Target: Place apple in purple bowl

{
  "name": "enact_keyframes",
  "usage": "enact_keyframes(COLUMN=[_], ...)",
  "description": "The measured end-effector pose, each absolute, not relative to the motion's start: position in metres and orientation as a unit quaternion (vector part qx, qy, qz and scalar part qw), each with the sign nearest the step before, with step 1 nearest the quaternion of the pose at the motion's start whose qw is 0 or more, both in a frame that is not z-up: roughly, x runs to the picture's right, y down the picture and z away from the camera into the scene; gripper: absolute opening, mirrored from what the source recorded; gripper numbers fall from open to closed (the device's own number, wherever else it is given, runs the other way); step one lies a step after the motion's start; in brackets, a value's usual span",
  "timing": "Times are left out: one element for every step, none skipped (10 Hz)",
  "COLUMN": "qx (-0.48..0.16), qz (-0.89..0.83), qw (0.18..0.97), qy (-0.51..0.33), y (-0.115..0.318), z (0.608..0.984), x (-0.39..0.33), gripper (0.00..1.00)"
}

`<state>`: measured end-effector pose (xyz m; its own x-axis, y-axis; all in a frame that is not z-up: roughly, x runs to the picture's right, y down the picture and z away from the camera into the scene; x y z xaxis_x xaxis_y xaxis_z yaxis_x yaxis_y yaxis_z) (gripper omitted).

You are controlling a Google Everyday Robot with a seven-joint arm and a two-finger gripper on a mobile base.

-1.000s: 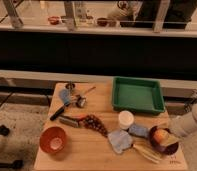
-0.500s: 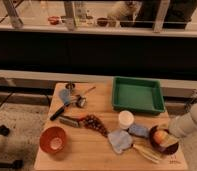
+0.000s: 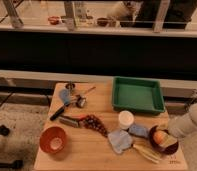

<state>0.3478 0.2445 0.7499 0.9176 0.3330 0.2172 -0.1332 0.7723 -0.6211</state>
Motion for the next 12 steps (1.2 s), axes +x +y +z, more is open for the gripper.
enact_keyframes(qx=[-0.313,-0.313,-0.313,-0.313,-0.313,-0.313,-0.313,-0.313,-0.312,-0.311,-0.31,-0.31], qz=[0.127,0.128,0.128,0.129,0.129,0.129,0.13,0.131,0.132,0.132,0.133,0.133], qw=[0.928,0.928,0.928,0.928,0.928,0.928,0.928,0.928,0.928,0.928,0.928,0.928], qy=[-0.159,-0.158,-0.158,-0.157,-0.157,-0.157,-0.157,-0.157,-0.157,-0.157,-0.157,-0.157], y=[0.2444,0.2438,0.2436,0.2434,0.2433,0.243,0.243,0.2428,0.2425,0.2422,0.2416,0.2413], z=[0.7498,0.7497,0.7496,0.7496,0.7497,0.7496,0.7497,0.7497,0.7496,0.7493,0.7489,0.7484], x=[0.3478,0.3478,0.3478,0.3478,0.3477,0.348,0.348,0.348,0.3481,0.3485,0.3485,0.3487], gripper=[0.23,0.35,0.43,0.56,0.64,0.73,0.79,0.8,0.8,0.8,0.8,0.8])
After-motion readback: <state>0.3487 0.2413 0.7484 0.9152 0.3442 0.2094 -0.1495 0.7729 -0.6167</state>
